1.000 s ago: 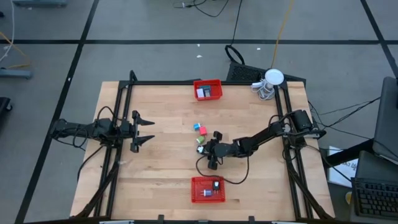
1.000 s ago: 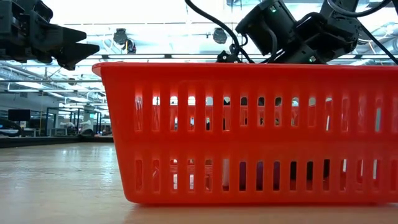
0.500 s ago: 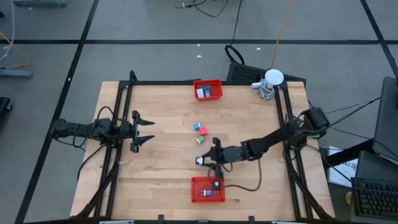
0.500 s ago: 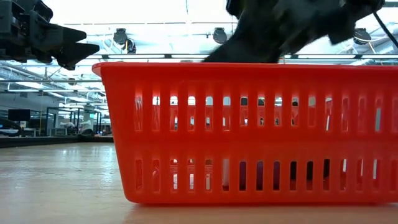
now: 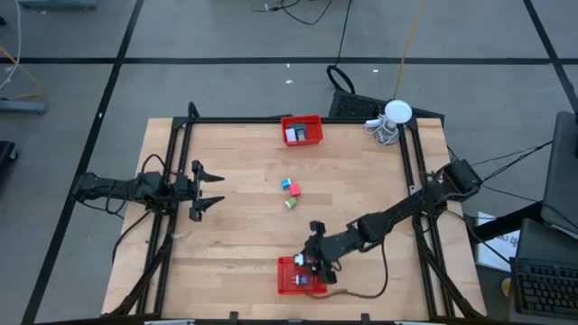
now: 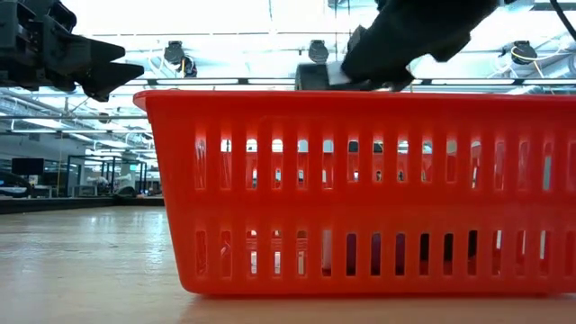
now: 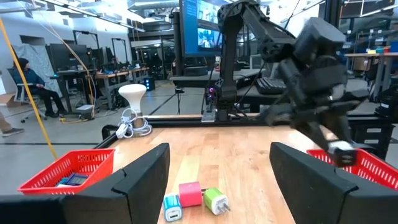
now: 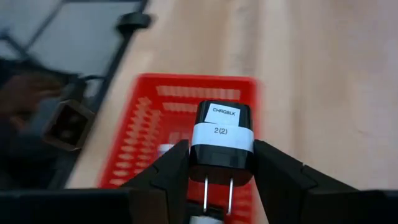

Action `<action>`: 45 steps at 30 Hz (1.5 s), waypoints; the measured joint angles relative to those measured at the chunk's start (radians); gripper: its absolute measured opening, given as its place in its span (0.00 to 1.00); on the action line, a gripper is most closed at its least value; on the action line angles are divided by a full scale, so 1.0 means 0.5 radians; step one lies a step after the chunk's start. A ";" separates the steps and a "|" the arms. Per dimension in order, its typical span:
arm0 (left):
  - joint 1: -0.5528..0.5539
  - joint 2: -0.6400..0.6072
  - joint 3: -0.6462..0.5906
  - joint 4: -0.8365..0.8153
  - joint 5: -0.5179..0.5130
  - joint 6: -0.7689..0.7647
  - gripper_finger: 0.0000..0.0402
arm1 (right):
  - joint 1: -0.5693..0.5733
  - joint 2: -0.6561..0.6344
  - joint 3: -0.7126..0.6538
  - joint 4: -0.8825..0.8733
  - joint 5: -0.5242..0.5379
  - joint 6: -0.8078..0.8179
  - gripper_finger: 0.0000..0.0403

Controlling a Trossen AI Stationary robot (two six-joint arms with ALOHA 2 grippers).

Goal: Pick & Place Office items
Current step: Put the black white charger adapter into the bottom orange bin

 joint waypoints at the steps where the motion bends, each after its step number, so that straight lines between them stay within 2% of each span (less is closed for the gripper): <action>1: 0.000 0.000 0.000 0.005 0.000 0.000 0.68 | 0.013 0.012 0.016 0.001 -0.032 -0.015 0.35; 20: 0.000 0.000 0.000 0.000 0.000 0.000 0.68 | 0.027 0.104 0.049 -0.162 -0.120 -0.075 0.36; 27: 0.000 0.000 0.000 0.001 0.000 0.000 0.68 | 0.008 0.130 0.049 -0.138 -0.122 -0.075 0.41; 40: 0.000 0.000 0.000 0.001 0.000 0.000 0.68 | -0.009 0.128 0.051 0.051 -0.130 -0.075 0.42; 45: 0.000 0.000 0.000 0.001 0.000 0.000 0.68 | -0.019 0.128 0.051 0.072 -0.218 -0.075 0.43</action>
